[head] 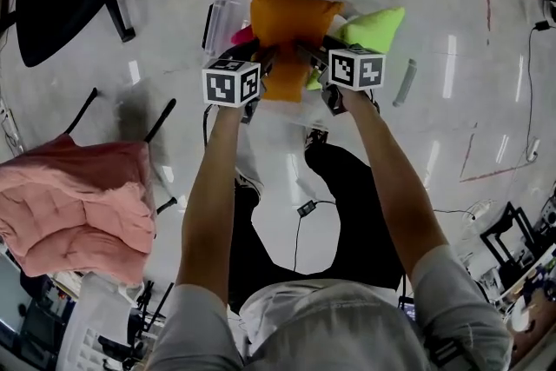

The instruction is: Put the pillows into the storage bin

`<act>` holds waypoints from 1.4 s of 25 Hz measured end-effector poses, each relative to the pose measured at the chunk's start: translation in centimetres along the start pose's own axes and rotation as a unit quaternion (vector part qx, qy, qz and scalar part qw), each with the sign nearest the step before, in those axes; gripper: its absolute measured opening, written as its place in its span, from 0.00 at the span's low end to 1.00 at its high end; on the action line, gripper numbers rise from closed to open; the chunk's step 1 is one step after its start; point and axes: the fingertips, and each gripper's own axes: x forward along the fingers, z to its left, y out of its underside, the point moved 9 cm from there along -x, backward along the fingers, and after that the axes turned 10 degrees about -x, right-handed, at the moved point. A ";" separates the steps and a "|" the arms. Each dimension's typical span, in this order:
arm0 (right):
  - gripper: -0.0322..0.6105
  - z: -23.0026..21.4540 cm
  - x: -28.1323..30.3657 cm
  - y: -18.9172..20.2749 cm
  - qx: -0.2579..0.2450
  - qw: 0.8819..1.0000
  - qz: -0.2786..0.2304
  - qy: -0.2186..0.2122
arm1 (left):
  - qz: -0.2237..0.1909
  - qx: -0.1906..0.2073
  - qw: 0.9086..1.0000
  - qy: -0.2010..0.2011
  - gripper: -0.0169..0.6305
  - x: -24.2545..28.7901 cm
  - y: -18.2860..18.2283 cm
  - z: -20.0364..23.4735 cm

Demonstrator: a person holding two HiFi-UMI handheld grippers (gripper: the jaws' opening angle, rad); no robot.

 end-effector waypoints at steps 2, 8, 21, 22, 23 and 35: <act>0.54 -0.6 1.0 0.3 0.000 1.000 0.016 0.006 | -0.005 -0.009 1.000 -0.021 0.37 0.6 0.1 0.9; 0.61 -0.6 1.2 0.6 -0.021 0.999 0.023 0.044 | -0.028 -0.008 0.999 -0.045 0.42 -0.3 0.2 1.5; 0.36 13.7 -9.2 -7.1 -0.175 0.982 -0.033 0.068 | -0.131 0.022 0.989 -0.059 0.31 -19.2 -3.4 -0.7; 0.31 15.5 -10.2 -7.8 -0.185 0.980 -0.043 0.067 | -0.148 0.022 0.987 -0.065 0.28 -21.4 -3.8 -0.8; 0.29 17.4 -11.2 -8.6 -0.196 0.977 -0.052 0.065 | -0.164 0.021 0.984 -0.070 0.23 -23.7 -4.0 -0.9; 0.09 38.6 -21.1 -17.9 -0.370 0.916 -0.152 0.015 | -0.326 0.075 0.936 -0.112 0.05 -49.1 -7.0 -5.4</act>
